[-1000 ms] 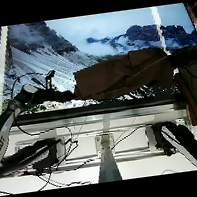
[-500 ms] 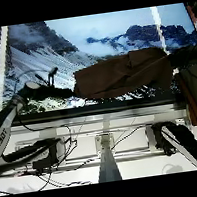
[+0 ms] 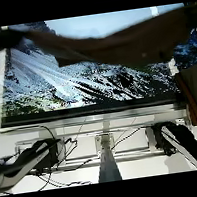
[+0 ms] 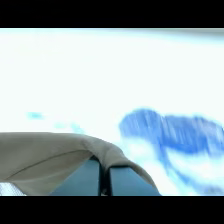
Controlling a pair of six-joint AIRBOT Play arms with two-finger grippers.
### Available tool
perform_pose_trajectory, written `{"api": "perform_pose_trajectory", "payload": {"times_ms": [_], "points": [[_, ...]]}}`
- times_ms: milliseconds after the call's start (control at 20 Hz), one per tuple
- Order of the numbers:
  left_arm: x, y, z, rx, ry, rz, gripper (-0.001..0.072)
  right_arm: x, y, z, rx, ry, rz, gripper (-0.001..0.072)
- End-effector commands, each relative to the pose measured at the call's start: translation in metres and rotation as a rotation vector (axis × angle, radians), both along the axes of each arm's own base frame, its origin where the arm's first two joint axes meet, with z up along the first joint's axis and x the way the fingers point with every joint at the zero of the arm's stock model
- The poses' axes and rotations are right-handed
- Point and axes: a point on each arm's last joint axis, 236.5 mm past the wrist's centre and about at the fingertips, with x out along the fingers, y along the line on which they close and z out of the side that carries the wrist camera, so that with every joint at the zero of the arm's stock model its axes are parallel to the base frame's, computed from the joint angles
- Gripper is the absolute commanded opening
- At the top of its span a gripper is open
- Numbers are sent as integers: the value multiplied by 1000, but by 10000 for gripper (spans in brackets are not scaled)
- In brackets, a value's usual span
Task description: Fold the clothes and pants, and hang the long-sleeved shirts on hangers.
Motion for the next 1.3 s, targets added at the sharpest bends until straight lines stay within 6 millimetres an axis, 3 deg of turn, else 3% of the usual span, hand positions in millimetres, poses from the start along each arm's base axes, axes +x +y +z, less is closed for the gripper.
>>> {"api": "perform_pose_trajectory", "payload": {"times_ms": [0,150,300,450,550,600,700,800,950,1050,1150,1250], "points": [[-39,33,139,-56,-371,200,18,-19,25,96,107,-243,62,16],[-84,58,210,-68,-607,376,18,-60,35,161,85,-397,86,16],[-140,74,266,-83,-816,521,18,-113,45,210,56,-537,103,16],[-178,89,290,6,-943,650,16,-156,49,234,21,-629,95,17],[-171,101,279,10,-880,699,16,-151,36,224,-42,-593,41,16],[-150,104,256,6,-769,687,16,-136,32,210,-52,-536,35,15],[-94,100,178,50,-460,580,15,-90,33,158,-20,-329,72,15],[-43,85,77,83,-105,410,15,-36,35,79,23,-50,127,15],[9,52,-68,97,326,152,16,34,38,-45,124,322,191,16],[44,37,-146,82,486,82,16,73,39,-119,207,495,204,16],[78,31,-209,58,565,100,16,106,38,-186,279,619,196,16],[104,26,-254,7,606,137,17,128,32,-234,308,683,166,16]]}}
